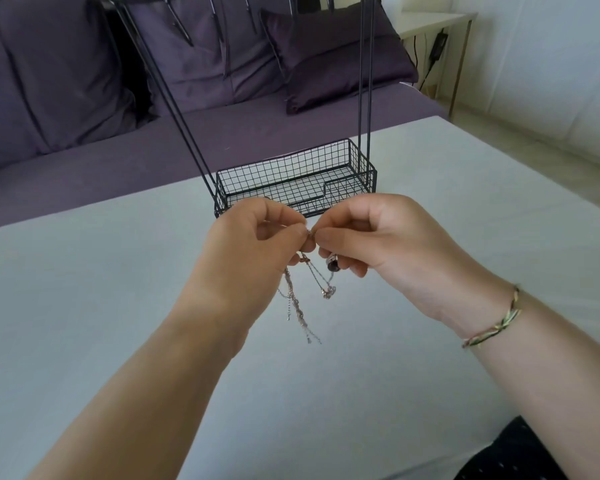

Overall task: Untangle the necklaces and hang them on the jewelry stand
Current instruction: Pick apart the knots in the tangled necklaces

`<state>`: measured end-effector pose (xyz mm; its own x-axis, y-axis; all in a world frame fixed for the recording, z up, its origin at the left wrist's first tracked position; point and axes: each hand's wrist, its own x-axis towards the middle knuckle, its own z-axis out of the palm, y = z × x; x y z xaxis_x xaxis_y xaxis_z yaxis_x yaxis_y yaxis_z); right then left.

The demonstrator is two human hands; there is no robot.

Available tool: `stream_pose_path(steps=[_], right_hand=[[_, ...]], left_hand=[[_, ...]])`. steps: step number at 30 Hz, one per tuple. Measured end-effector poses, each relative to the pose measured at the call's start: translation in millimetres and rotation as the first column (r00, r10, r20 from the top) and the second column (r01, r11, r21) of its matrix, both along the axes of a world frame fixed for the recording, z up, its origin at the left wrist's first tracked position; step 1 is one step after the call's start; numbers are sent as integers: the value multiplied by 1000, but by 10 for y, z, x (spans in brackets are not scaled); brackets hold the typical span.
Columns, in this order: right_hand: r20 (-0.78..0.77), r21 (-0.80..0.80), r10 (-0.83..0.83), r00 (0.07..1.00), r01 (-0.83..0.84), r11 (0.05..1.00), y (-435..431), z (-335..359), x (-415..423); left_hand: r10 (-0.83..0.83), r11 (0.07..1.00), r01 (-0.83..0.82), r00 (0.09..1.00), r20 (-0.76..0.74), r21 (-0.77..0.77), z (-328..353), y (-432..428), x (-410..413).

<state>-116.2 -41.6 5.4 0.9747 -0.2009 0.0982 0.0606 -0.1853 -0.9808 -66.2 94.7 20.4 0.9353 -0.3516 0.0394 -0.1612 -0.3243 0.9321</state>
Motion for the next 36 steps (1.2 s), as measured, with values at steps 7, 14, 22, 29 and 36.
stream_pose_path(steps=[7,14,22,29,36], right_hand=[[-219,401,91,972,5,916,-30,0,4],[-285,545,167,944,17,838,-72,15,-7],[-347,669,247,905,54,742,-99,-5,4],[-335,657,252,908,34,754,-127,-5,-15],[-227,561,195,954,-35,827,-133,20,-19]], left_hand=[[-54,988,24,978,201,150,32,2,-81],[-175,965,81,905,389,248,42,-7,-113],[-304,912,60,763,570,405,58,-1,-70],[-431,843,31,636,640,537,98,-8,-76],[-360,886,49,702,615,462,91,6,-62]])
